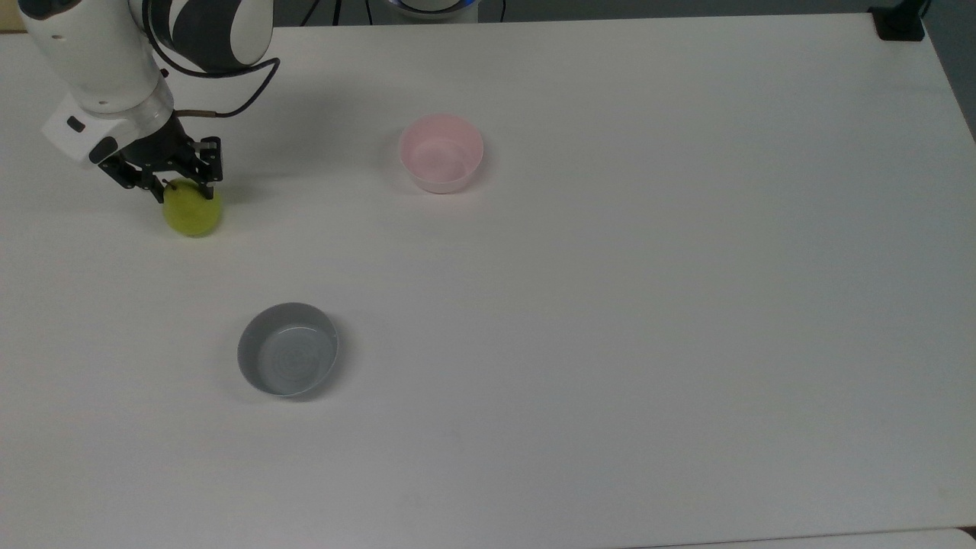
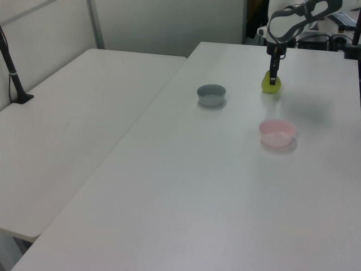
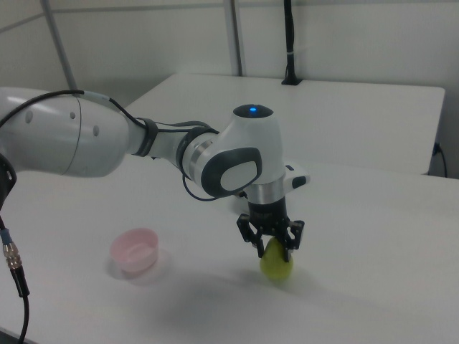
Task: Place the pear in the bowl
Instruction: 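Close the gripper on the pear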
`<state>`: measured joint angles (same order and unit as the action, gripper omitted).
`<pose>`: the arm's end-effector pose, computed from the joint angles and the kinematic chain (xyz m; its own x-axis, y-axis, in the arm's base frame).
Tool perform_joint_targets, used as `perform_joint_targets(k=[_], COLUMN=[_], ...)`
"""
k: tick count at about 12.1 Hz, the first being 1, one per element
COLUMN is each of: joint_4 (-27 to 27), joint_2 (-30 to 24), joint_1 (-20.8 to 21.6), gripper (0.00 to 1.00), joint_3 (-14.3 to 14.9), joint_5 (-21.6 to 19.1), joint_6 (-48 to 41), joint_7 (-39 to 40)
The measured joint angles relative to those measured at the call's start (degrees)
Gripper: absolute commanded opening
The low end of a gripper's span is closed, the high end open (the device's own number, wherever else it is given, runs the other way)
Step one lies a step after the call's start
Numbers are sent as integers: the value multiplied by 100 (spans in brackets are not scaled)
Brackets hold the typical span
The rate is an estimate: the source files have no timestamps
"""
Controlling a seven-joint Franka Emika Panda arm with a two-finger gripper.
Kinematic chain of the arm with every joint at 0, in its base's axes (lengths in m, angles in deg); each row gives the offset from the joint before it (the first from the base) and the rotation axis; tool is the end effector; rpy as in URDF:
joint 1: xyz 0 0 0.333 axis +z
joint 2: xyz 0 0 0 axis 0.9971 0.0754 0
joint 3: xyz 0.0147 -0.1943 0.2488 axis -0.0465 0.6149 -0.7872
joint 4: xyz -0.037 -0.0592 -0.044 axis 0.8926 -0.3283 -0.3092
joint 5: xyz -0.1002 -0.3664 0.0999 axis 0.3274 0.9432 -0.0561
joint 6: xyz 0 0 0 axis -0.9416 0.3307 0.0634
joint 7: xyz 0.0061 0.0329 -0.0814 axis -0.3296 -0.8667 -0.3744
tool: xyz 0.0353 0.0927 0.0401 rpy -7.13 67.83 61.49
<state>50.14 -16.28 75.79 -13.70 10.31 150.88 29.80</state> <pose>0.5878 -0.2712 0.3505 0.9870 0.1607 0.0033 0.1602 -0.9853 0.0592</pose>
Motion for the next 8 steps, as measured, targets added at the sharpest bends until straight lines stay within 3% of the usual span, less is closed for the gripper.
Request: perform_joint_targets(k=[4,8], joint_4=[-34,-368], joint_2=[-222,-914], joint_1=[30,57], gripper=[0,0], joint_3=[-2,-119], joint_5=[-28,-28], joint_6=[-175,-1261], joint_7=[0,-90])
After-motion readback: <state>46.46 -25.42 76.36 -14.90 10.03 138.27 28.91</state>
